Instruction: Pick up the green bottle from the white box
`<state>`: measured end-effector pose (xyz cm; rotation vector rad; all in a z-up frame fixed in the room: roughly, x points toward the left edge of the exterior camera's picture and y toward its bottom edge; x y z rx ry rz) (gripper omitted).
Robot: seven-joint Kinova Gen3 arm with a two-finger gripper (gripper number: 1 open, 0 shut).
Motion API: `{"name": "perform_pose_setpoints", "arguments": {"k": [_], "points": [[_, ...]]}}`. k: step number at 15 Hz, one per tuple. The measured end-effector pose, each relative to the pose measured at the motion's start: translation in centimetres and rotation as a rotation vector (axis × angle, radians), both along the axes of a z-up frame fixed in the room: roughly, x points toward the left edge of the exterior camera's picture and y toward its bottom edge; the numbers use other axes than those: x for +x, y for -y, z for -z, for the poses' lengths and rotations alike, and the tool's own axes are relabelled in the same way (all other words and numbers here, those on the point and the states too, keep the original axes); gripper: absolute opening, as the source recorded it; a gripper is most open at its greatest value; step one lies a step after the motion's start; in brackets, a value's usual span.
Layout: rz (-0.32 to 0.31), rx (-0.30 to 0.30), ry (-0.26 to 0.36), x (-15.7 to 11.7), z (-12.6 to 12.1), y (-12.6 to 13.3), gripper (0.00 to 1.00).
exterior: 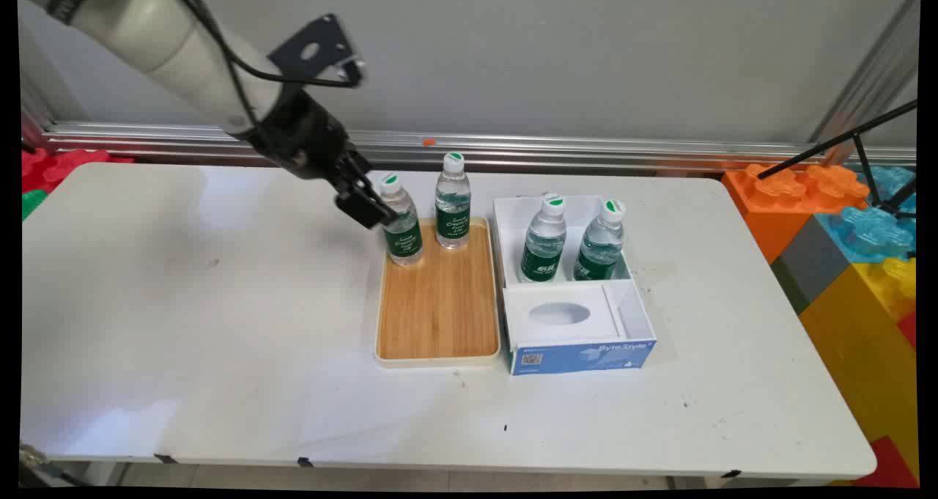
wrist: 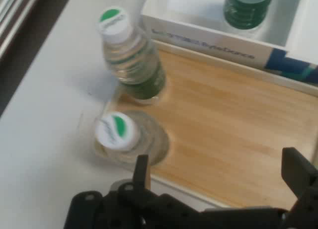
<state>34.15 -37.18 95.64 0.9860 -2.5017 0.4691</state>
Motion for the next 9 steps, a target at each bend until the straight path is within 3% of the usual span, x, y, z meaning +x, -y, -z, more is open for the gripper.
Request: {"name": "perform_pose_setpoints", "arguments": {"k": [3,9], "points": [[-0.029,0.008,0.0,-3.4,0.3,0.1,1.0],[-0.042,0.004,-0.036,-9.4,2.5,2.9,1.0]]}}
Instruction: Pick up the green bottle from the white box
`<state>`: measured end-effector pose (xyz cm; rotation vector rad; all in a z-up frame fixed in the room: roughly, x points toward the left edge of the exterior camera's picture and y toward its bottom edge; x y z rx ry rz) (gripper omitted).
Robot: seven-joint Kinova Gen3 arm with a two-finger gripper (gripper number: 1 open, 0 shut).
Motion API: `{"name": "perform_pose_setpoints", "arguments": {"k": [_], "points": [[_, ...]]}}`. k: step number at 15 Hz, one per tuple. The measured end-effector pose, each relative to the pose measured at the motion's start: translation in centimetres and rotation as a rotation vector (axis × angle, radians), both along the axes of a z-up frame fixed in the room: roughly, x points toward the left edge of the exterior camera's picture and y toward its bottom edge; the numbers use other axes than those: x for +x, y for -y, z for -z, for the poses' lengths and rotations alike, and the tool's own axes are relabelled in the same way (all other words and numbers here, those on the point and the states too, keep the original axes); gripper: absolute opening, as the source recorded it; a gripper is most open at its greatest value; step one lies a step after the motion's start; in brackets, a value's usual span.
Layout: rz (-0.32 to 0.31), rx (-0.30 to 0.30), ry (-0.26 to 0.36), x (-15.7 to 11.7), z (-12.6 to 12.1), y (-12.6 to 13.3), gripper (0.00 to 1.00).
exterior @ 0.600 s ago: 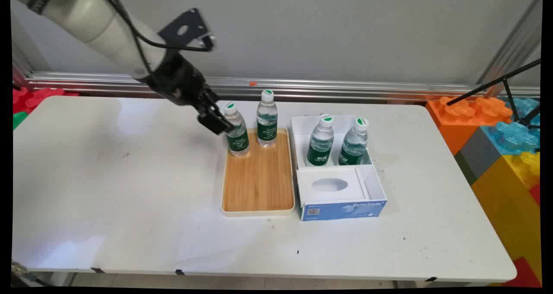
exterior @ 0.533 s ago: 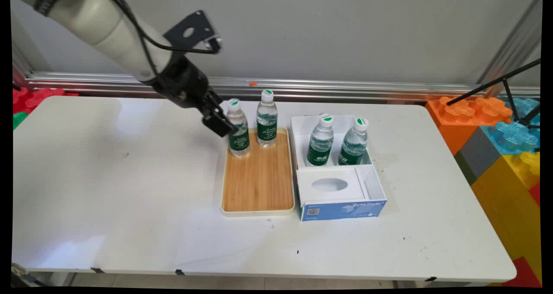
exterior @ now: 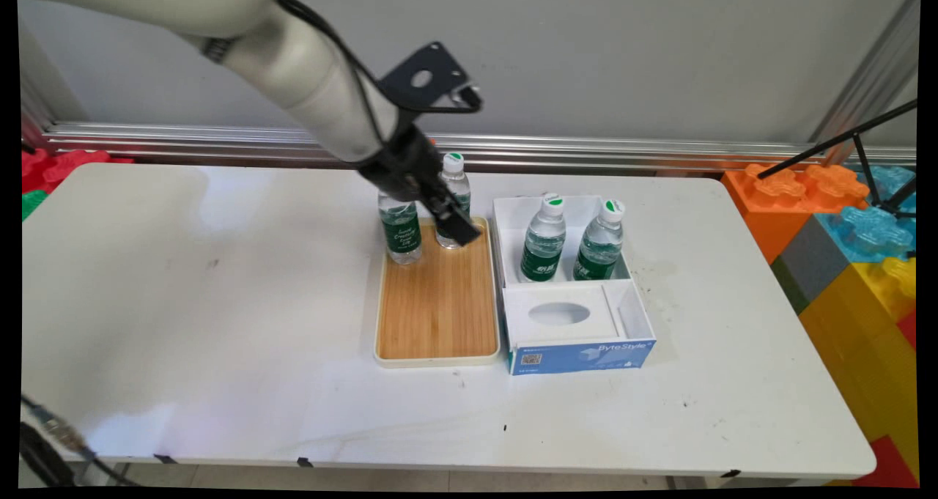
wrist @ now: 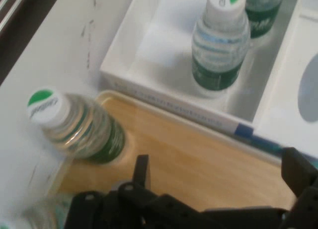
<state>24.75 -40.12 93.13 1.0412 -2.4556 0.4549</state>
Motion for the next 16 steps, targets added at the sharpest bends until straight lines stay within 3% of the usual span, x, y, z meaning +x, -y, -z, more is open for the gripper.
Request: {"name": "perform_pose_setpoints", "arguments": {"k": [8,16], "points": [[-0.006,-0.033,-0.032,-5.0,4.8,5.2,1.0],[0.047,-0.025,-0.058,-7.6,10.6,9.1,1.0]]}}
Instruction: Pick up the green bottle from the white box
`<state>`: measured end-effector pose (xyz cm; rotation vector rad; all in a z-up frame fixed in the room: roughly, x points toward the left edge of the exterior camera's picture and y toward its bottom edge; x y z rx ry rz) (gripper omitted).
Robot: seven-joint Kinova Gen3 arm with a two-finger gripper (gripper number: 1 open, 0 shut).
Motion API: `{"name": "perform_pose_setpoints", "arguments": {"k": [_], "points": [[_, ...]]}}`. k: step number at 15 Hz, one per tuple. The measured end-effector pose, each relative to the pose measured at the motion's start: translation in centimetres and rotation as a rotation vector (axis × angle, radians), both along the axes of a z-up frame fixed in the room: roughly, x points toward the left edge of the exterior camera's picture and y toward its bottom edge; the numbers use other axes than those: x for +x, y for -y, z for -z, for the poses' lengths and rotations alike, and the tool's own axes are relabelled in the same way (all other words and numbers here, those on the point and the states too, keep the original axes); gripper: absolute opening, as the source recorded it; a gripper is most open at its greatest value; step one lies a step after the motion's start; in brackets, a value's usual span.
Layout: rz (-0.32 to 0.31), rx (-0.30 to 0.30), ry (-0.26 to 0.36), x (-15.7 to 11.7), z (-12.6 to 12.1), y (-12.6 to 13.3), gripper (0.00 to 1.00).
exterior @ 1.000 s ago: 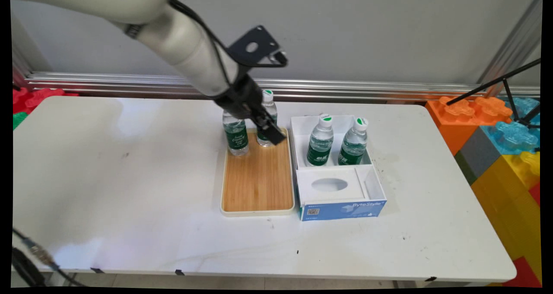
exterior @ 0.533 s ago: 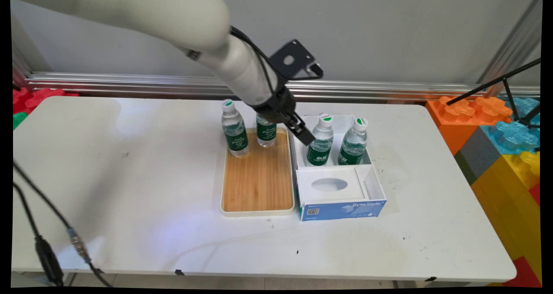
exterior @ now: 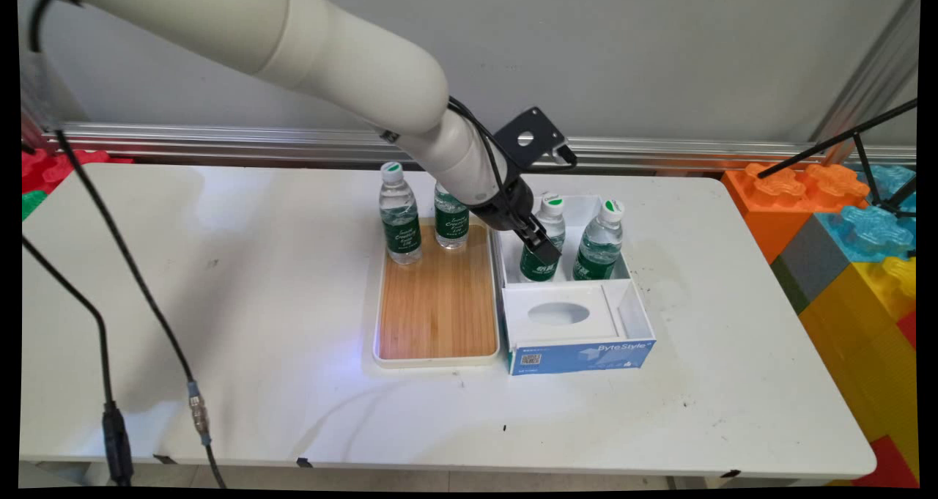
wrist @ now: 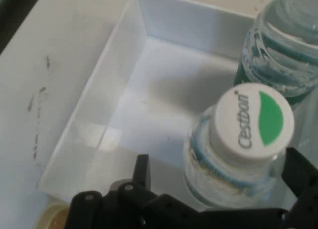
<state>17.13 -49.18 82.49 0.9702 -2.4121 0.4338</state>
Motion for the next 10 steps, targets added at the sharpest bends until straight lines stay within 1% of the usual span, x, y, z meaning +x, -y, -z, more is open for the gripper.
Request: {"name": "perform_pose_setpoints", "arguments": {"k": [4,10], "points": [[0.03,0.001,-0.013,-0.5,1.4,0.9,1.0],[0.082,-0.007,-0.016,-0.6,2.0,1.3,1.0]]}}
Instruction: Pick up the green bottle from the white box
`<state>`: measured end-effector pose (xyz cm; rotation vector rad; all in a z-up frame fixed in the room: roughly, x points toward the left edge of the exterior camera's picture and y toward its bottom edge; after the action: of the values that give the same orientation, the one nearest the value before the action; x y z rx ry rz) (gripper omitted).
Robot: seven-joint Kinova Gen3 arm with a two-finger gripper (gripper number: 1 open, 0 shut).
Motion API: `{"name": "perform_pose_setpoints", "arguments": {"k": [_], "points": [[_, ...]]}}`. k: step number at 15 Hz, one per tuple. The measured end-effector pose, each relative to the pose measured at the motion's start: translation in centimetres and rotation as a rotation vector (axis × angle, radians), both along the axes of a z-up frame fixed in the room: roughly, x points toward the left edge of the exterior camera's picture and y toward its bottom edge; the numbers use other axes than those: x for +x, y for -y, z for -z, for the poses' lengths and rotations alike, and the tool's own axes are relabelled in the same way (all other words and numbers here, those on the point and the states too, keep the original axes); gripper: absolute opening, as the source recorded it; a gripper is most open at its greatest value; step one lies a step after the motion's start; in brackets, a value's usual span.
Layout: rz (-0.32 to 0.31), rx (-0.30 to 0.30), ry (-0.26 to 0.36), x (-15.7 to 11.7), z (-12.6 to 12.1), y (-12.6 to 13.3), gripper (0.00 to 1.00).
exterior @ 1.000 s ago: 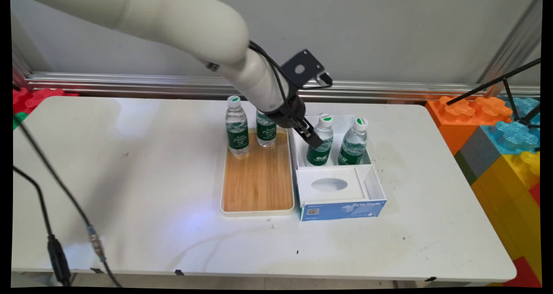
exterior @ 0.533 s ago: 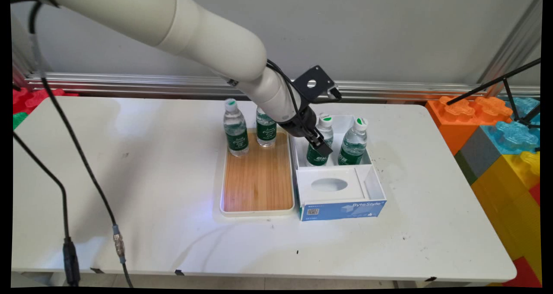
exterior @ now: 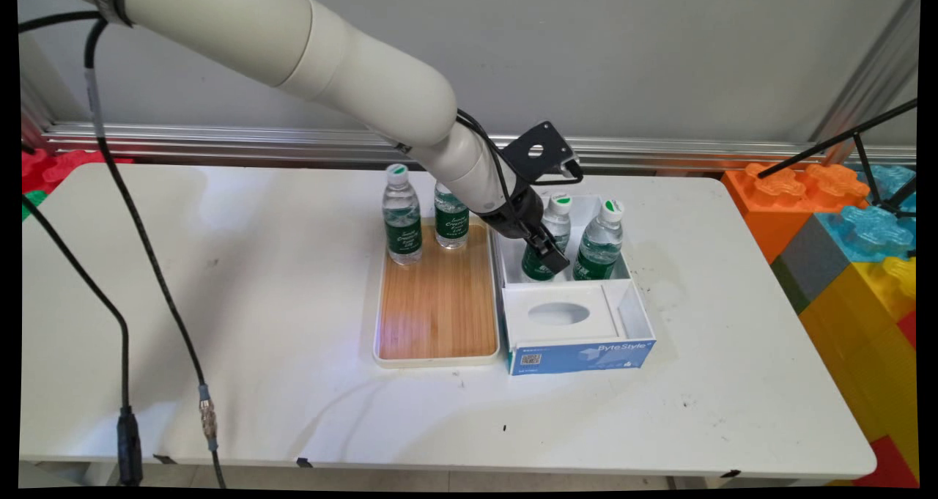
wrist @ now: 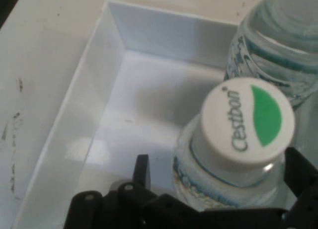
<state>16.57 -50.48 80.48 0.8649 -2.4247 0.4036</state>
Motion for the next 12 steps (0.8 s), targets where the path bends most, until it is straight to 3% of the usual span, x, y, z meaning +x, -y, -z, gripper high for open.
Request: {"name": "perform_pose_setpoints", "arguments": {"k": [12], "points": [[0.059,-0.074,0.021,0.7,-5.1,-1.0,1.0]]}}
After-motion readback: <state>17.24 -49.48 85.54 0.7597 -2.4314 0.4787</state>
